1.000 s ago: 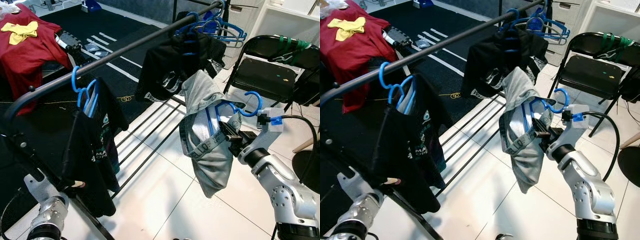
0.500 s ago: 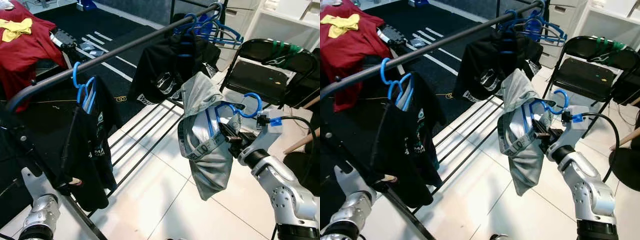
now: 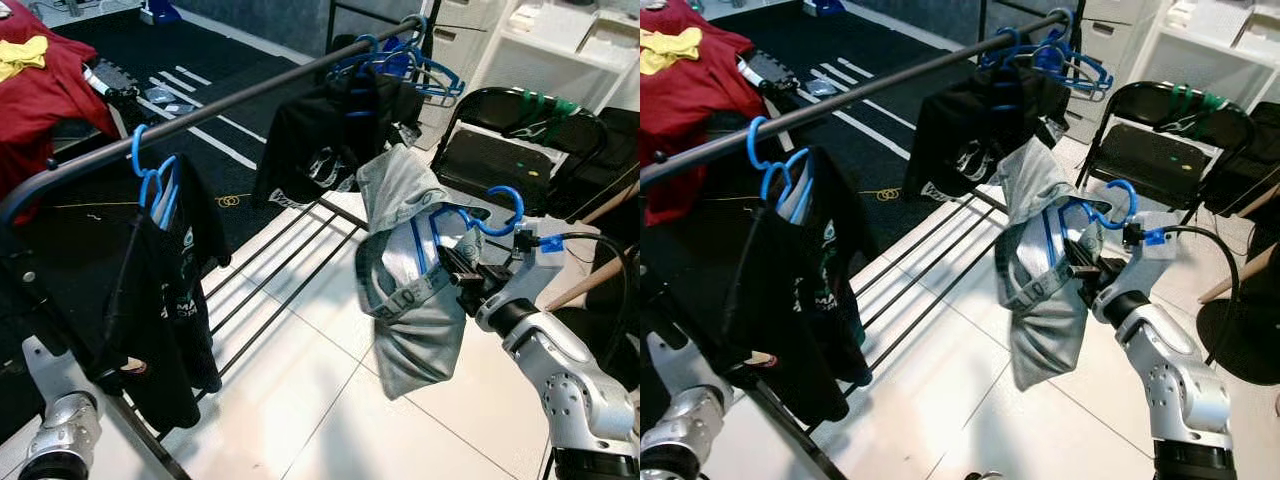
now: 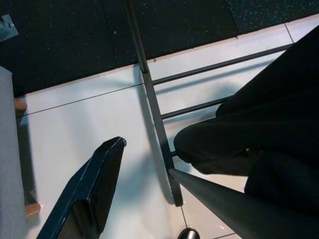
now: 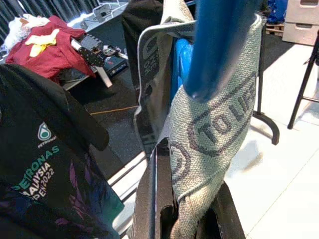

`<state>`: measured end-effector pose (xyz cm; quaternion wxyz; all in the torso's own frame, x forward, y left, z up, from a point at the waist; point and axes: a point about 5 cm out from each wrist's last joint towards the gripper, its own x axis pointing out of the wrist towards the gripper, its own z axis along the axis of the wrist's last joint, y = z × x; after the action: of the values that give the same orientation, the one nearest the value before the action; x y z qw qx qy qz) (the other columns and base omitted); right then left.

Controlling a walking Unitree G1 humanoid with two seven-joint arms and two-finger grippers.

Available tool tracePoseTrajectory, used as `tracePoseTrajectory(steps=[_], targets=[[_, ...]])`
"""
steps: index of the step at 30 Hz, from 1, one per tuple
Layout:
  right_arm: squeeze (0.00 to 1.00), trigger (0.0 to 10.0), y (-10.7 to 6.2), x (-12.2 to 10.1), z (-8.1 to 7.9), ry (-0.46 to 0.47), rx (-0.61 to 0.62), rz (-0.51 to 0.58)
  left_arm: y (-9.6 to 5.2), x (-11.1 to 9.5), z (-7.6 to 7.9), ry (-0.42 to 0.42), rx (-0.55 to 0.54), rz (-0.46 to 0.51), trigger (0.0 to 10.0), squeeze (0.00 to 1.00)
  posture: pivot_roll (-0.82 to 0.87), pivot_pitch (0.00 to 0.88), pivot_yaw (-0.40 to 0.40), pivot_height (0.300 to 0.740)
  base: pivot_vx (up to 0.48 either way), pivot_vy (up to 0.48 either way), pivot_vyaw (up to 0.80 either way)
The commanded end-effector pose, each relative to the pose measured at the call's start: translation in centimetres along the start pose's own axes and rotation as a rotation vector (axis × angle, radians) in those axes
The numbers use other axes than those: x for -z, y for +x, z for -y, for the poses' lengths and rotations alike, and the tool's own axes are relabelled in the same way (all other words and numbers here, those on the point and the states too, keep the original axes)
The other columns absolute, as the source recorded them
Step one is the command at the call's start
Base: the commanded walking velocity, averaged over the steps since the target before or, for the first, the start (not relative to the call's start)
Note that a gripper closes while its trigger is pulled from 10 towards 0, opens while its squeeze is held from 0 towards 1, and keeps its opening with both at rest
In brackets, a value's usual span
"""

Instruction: Hang hanger

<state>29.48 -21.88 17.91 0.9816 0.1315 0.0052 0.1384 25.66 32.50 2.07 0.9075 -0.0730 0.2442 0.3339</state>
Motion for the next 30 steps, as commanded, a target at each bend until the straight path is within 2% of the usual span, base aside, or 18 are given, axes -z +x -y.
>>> tracePoseTrajectory(steps=[1,2,4,5,6,7,8,11,15,16,18,20,22,25,30], targets=[[0.0,10.0,-0.4,-0.3,0.1,-0.001,0.006,0.009,0.3,-2.5,-5.3,0.261,-0.215,0.123,10.0,0.0,-0.05,0.173,0.023,0.74,0.0,0.0,0.0],[0.0,10.0,-0.4,-0.3,0.1,-0.001,0.006,0.009,0.3,-2.5,-5.3,0.261,-0.215,0.123,10.0,0.0,-0.05,0.173,0.023,0.74,0.0,0.0,0.0],[0.0,10.0,-0.3,-0.3,0.1,-0.002,0.005,0.009,0.2,-2.3,-3.6,0.25,-0.144,0.142,10.0,0.0,-0.04,0.172,0.023,0.74,0.0,0.0,0.0],[0.0,10.0,-0.3,-0.3,0.1,-0.002,0.005,0.009,0.2,-2.3,-3.6,0.25,-0.144,0.142,10.0,0.0,-0.04,0.172,0.023,0.74,0.0,0.0,0.0],[0.0,10.0,-0.3,-0.3,0.1,-0.002,0.003,0.01,0.1,-2.0,-2.6,0.256,-0.106,0.149,10.0,0.0,-0.04,0.169,0.023,0.74,0.0,0.0,0.0],[0.0,10.0,-0.3,-0.3,0.1,-0.002,0.003,0.01,0.1,-2.0,-2.6,0.256,-0.106,0.149,10.0,0.0,-0.04,0.169,0.023,0.74,0.0,0.0,0.0],[0.0,10.0,-0.3,-0.3,0.0,-0.002,0.002,0.011,-0.1,-1.6,-1.6,0.263,-0.074,0.155,10.0,0.0,-0.04,0.169,0.023,0.74,0.0,0.0,0.0],[0.0,10.0,-0.3,-0.3,0.0,-0.002,0.001,0.011,-0.2,-1.2,-0.7,0.263,-0.046,0.156,10.0,0.0,-0.05,0.171,0.026,0.74,0.0,0.0,0.0],[0.0,10.0,-0.5,0.2,-0.5,0.025,-0.036,0.003,-0.9,-0.9,2.3,0.293,0.087,0.203,10.0,0.0,-0.05,0.175,0.028,0.74,0.0,0.0,0.0],[0.0,10.0,-0.7,1.6,-0.5,0.041,-0.048,-0.05,-1.1,-1.0,3.2,0.306,0.128,0.222,10.0,0.0,-0.05,0.175,0.029,0.74,0.0,0.0,0.0],[0.0,10.0,-0.9,2.2,-0.4,0.044,-0.049,-0.073,-1.1,-1.0,3.5,0.314,0.138,0.229,10.0,0.0,-0.05,0.175,0.029,0.74,0.0,0.0,0.0],[0.0,10.0,-1.2,4.1,0.1,0.051,-0.022,-0.157,-1.3,-1.2,4.1,0.325,0.161,0.244,10.0,0.0,-0.04,0.175,0.029,0.74,0.0,0.0,0.0],[0.0,10.0,-1.2,4.1,0.1,0.051,-0.022,-0.157,-1.3,-1.2,4.1,0.325,0.161,0.244,10.0,0.0,-0.04,0.175,0.029,0.74,0.0,0.0,0.0],[0.0,10.0,-1.9,6.3,0.7,0.046,0.006,-0.259,-1.5,-1.4,4.7,0.334,0.186,0.266,10.0,0.0,-0.04,0.182,0.029,0.74,0.0,0.0,0.0],[0.0,10.0,-2.1,6.8,0.8,0.045,0.012,-0.277,-1.6,-1.5,5.0,0.347,0.196,0.276,10.0,0.0,-0.04,0.184,0.032,0.74,0.0,0.0,0.0]])
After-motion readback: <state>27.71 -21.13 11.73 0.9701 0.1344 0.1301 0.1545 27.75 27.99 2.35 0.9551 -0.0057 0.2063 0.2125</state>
